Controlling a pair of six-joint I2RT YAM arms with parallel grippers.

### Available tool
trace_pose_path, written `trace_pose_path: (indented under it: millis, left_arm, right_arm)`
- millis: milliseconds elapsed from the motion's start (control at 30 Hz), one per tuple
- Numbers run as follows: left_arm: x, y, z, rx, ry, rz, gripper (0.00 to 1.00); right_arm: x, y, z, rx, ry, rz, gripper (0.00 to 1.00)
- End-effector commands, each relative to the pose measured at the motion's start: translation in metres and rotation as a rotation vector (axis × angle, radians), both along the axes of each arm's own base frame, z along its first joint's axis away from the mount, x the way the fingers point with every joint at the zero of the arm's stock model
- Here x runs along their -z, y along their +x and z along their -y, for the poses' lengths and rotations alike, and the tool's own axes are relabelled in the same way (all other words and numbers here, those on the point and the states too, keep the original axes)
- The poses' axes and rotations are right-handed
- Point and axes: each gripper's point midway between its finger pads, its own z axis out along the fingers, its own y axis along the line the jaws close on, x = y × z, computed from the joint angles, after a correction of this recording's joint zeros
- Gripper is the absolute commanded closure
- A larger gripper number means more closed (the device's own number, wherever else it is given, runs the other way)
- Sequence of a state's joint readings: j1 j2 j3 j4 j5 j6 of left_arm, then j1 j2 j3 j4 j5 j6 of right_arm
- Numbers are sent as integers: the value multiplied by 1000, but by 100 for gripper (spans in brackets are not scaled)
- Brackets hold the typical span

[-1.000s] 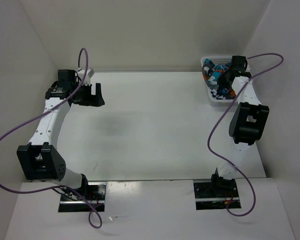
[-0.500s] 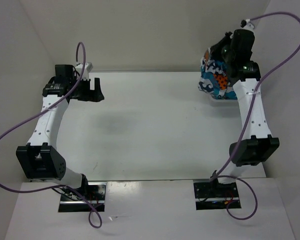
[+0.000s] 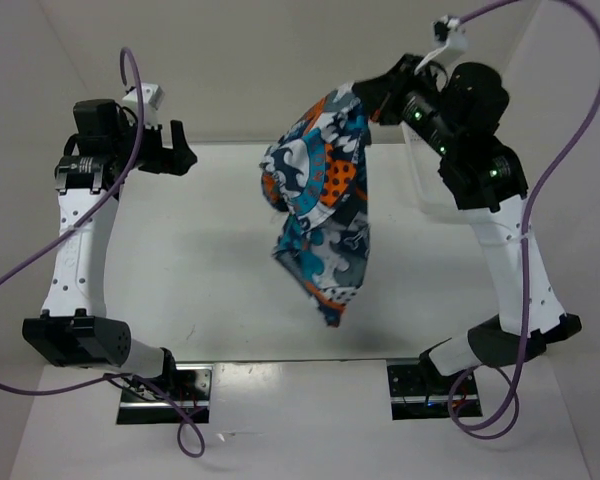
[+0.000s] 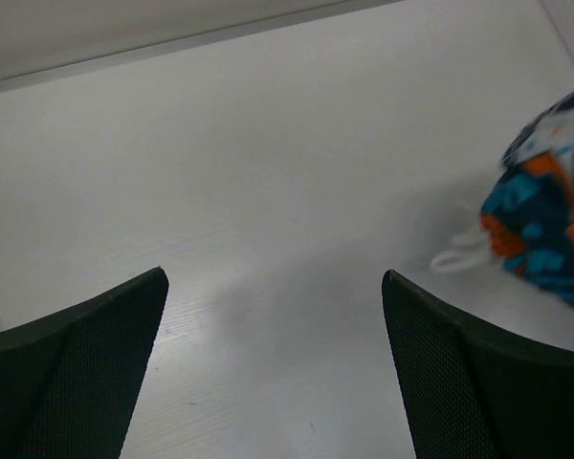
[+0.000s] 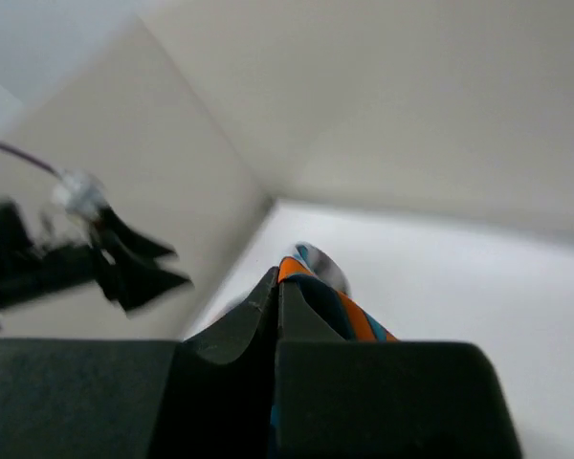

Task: Fold and stack the shorts
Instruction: Move the shorts to the center of the board

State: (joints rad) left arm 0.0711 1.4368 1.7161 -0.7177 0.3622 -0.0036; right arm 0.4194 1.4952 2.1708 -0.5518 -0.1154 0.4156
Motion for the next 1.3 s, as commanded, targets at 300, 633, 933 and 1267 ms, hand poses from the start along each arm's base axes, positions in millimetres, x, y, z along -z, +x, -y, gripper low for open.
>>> trace_pose_path:
  millis: [300,633,933,1267]
  left_arm:
    - [-15,3,5,54,-31,55,1]
    - [90,-30,36,172,-101,-110,1]
    - [184,-38,70,248,-98,-277,1]
    - [245,-16,103,319,-75,-336,1]
  right_arm:
    - [252,101,-31,-45,-106,-681,34]
    - [335,-13,-25,-24,-136,-795,31]
    - [388,-114,-92,-179,-354,-872,0]
    - [462,-137,-132,-90,-575,-947,3]
